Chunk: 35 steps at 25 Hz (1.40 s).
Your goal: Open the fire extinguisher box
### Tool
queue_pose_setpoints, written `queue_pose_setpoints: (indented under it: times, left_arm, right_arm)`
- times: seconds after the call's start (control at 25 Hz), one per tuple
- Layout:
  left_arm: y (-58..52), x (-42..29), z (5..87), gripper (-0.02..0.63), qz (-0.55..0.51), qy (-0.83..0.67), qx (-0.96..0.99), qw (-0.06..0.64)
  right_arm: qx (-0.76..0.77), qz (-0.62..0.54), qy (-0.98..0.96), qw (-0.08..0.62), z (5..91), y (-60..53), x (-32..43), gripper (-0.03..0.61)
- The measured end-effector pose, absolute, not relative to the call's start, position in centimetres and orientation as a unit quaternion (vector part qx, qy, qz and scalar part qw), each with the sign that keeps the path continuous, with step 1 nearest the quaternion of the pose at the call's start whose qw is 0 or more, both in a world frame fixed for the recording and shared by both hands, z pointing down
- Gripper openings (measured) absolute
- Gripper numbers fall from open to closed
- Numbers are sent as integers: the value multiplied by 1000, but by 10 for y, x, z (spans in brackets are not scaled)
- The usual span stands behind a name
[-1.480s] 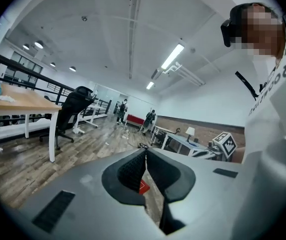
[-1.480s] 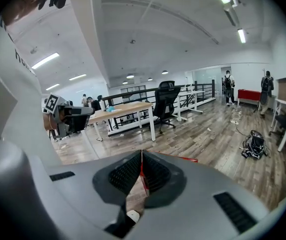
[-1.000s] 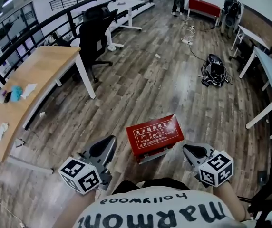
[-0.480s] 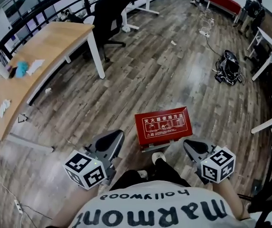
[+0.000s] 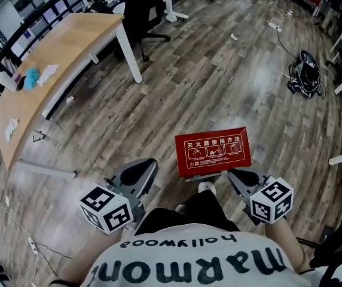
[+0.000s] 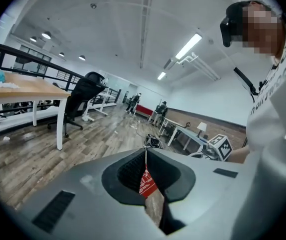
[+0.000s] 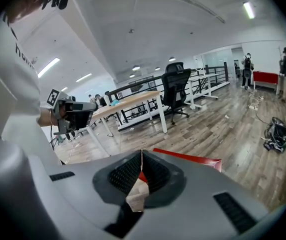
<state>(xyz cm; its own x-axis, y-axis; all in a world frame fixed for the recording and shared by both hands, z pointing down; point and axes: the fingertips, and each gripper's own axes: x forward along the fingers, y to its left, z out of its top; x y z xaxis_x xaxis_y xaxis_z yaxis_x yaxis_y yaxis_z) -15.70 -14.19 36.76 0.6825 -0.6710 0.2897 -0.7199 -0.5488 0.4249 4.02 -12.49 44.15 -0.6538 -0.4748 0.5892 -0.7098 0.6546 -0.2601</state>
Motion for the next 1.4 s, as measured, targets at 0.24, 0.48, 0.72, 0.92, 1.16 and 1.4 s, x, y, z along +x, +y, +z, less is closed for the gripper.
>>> queue_pose_setpoints:
  times: [0.24,0.48,0.72,0.92,1.16,1.4]
  left_arm:
    - [-158,-118,376,15,50,-369,886,276]
    - [-178,-93,388,15,116,-382,878,264]
    - [-196,-64,407,15,170,-372,877,253]
    - [-214,-34,421,15,177,-360,877,265]
    - [-224,-10,441,15,183,-349,873,288]
    - [-233,3,458,15,196,-345,868,298]
  right_arm:
    - [339,299,-861,233,479,-133,73,11]
    - [318,387,-852,154,518,-145,88,11]
    - [307,487,-815,69,570,-157,106,11]
    - [301,534,-788,55,612,-159,122,11]
    - [304,580,-753,61,658,-157,134,70]
    - [302,652,-694,35,700,-161,132,222]
